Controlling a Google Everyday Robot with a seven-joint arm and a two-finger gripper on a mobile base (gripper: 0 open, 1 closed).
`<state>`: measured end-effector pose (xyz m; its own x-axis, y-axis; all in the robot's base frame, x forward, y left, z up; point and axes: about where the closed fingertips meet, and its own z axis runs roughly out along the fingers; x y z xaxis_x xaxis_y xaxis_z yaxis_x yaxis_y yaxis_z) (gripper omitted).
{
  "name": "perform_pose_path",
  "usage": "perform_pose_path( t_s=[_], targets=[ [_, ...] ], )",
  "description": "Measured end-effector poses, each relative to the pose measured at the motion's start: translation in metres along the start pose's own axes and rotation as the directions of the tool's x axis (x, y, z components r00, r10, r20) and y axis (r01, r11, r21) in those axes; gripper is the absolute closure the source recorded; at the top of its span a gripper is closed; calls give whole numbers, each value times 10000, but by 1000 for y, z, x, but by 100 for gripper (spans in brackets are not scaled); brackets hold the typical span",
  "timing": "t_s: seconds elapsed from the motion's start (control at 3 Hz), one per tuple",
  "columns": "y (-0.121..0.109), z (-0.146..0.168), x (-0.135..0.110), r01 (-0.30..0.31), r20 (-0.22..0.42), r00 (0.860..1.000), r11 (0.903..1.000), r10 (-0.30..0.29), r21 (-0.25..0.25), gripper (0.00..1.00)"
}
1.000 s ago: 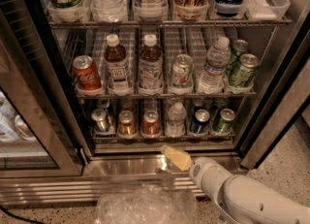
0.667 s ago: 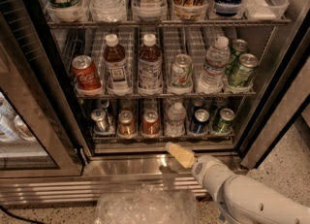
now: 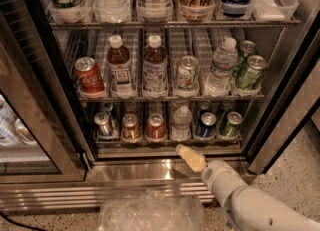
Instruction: Pick pepsi can from bottom shelf of fridge
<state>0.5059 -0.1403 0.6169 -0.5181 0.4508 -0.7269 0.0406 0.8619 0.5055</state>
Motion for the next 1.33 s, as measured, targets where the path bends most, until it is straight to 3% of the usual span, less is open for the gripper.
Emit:
perform_pose_path(
  t_s=[0.33, 0.67, 1.0, 1.33],
  targets=[
    [-20, 3, -11, -68, 1661, 9861, 9998, 35, 190, 0],
    [-38, 9, -34, 362, 3287, 9427, 9968, -577, 713, 0],
    [-45, 16, -58, 1287, 4617, 8679, 9806, -1834, 1476, 0],
    [-39, 21, -64, 2208, 5104, 8030, 9491, -3076, 2245, 0]
  ],
)
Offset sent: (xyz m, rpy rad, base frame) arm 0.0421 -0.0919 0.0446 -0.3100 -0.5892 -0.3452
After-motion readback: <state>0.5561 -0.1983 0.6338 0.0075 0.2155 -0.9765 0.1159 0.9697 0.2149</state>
